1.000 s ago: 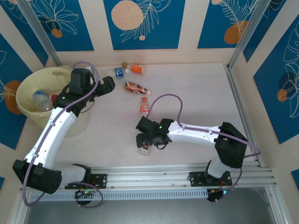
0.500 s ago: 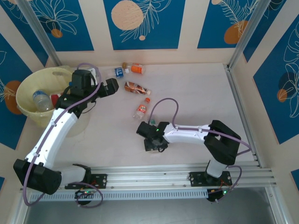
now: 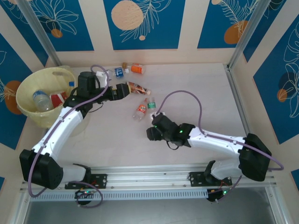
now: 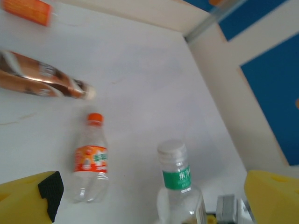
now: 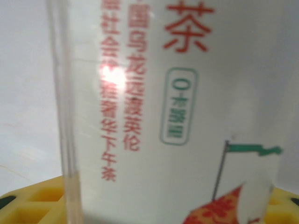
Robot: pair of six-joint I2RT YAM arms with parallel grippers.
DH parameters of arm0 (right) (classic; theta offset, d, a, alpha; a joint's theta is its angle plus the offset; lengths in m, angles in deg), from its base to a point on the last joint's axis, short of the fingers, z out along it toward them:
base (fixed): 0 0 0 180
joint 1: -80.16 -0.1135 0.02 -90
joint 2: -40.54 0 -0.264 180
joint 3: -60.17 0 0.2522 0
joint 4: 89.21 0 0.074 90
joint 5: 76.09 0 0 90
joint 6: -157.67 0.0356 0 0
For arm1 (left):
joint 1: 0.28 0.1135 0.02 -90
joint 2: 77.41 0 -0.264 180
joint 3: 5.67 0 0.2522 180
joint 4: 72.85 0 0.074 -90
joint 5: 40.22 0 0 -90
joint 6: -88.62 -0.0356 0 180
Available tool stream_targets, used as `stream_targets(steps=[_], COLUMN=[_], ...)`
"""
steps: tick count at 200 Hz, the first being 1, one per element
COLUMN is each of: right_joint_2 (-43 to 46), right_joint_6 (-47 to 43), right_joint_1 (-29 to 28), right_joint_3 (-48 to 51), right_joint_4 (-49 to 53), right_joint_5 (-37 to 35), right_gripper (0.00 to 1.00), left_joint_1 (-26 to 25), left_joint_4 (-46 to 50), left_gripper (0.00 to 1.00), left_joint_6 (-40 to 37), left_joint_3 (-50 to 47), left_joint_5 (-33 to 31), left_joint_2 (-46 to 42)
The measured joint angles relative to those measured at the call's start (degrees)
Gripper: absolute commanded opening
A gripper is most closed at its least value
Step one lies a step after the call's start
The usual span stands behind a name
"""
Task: Put the plastic bottles in the bin
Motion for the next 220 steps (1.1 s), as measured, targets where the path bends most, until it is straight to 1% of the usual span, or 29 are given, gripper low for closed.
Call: stream_targets(steps=[18, 40, 60, 83, 106, 119, 141, 163, 171, 183, 195, 204, 208, 214, 220], right_joint_2=[1.03, 1.03, 0.72, -1.44, -3.69, -4.37, -5.16, -5.68, -5.75, -5.79, -6.1, -6.58, -6.6, -6.6, -6.62], right_joint_6=[-4.94, -10.01, -13.84, -16.81, -18.16, -18.75, -19.63, -20.2, -20.24, -20.24, -20.63, -20.68, -20.7, -20.68, -20.52], right_joint_1=[4.26, 8.04, 8.92, 8.96, 8.94, 8.85, 8.41, 7.69, 7.45, 7.21, 7.13, 6.95, 6.88, 6.88, 6.93], right_joint_3=[1.51, 1.51, 1.03, -1.86, -4.76, -5.7, -6.56, -6.67, -6.67, -6.67, -6.71, -6.82, -6.84, -6.86, -6.93], right_joint_4=[-6.75, -12.57, -15.21, -16.57, -17.97, -18.6, -18.99, -18.64, -18.43, -18.23, -18.32, -18.58, -18.53, -18.49, -18.23], right_joint_5=[6.01, 12.66, 18.05, 23.56, 27.69, 29.53, 31.65, 33.05, 33.35, 33.55, 33.4, 33.29, 33.33, 33.31, 33.18], right_gripper=[0.57, 0.57, 0.57, 0.57, 0.57, 0.57, 0.58, 0.59, 0.59, 0.59, 0.6, 0.62, 0.63, 0.66, 0.71], left_joint_1=[-0.81, -1.75, -2.27, -3.17, -4.76, -5.79, -6.99, -7.17, -7.17, -7.23, -7.5, -8.11, -8.15, -8.11, -8.07], left_joint_4=[-1.81, -3.74, -5.51, -7.39, -7.26, -5.88, -4.26, -4.37, -4.72, -4.9, -5.35, -5.62, -5.49, -5.4, -5.31], left_gripper=[0.96, 0.96, 0.97, 0.97, 0.9, 0.83, 0.68, 0.58, 0.52, 0.41, 0.29, 0.1, 0.05, 0.0, 0.0], left_joint_6=[0.11, 0.37, 1.2, 1.66, 1.36, 0.5, -1.22, -1.99, -1.97, -2.12, 0.59, 0.79, 0.79, 1.03, 1.07], left_joint_3=[-0.57, -0.59, -0.57, -0.57, -0.5, 0.09, 0.96, 0.96, 0.9, 0.81, 0.85, 0.96, 0.96, 0.96, 0.96], left_joint_5=[3.56, 5.84, 6.91, 6.86, 4.83, 2.82, -1.49, -5.4, -6.45, -6.99, -6.45, -6.86, -6.93, -6.95, -6.97], left_joint_2=[0.72, 1.22, 1.27, 1.7, 2.89, 3.52, 3.78, 3.21, 2.97, 2.62, 2.56, 2.56, 2.56, 2.64, 2.64])
